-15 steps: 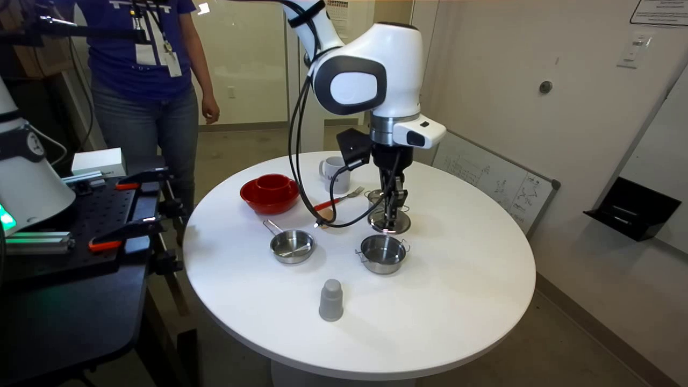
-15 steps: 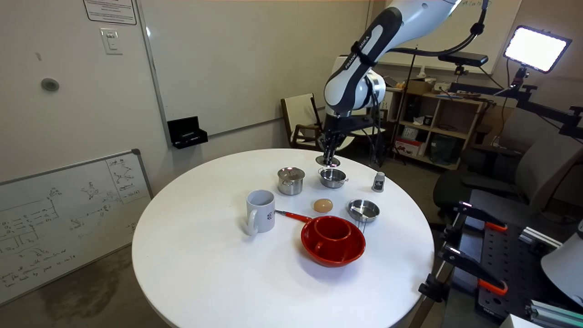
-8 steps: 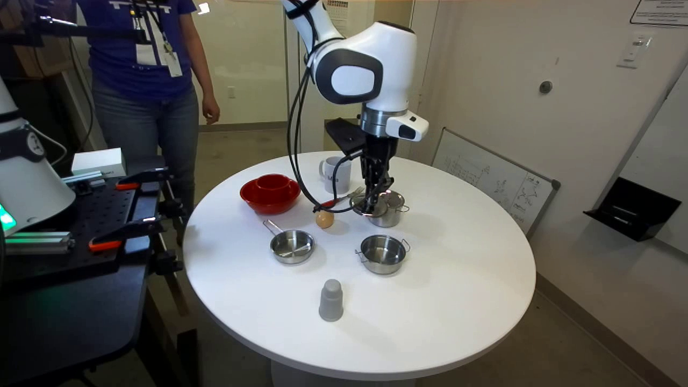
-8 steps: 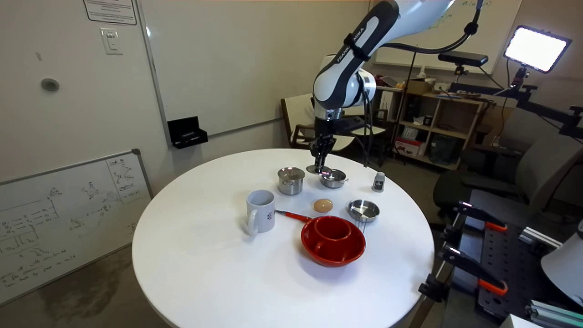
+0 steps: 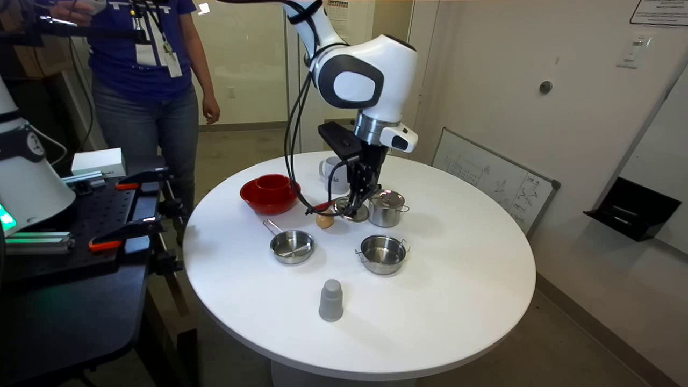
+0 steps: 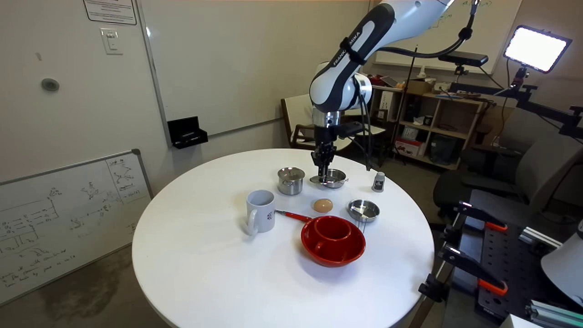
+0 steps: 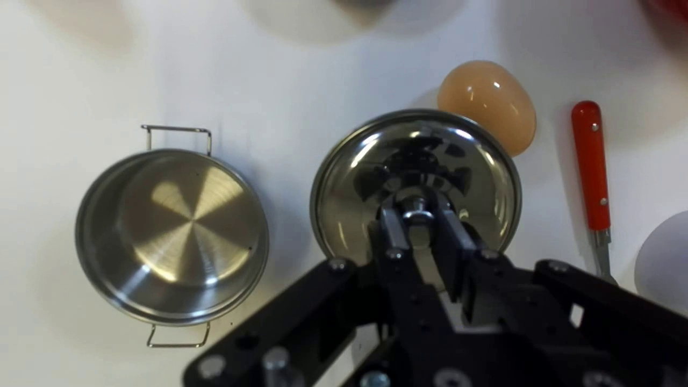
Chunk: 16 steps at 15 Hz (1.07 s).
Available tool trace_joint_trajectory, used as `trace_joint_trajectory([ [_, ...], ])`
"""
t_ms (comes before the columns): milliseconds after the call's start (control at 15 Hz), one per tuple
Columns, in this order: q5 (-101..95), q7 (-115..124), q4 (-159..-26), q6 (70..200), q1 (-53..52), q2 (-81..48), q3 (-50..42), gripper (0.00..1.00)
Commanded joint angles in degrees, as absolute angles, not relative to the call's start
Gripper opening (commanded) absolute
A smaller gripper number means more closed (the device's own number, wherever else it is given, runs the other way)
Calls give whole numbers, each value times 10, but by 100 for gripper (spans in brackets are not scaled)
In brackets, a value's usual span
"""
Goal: Take the lid off the silver pot
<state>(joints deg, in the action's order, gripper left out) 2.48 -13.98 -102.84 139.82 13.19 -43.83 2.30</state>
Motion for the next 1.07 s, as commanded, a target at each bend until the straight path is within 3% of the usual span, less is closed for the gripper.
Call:
trace_joint_trajectory([
  [0,21,-155,-977,1375,125,-483,19,5],
  [1000,16,-144,-909,1357,119,-552,7,5],
])
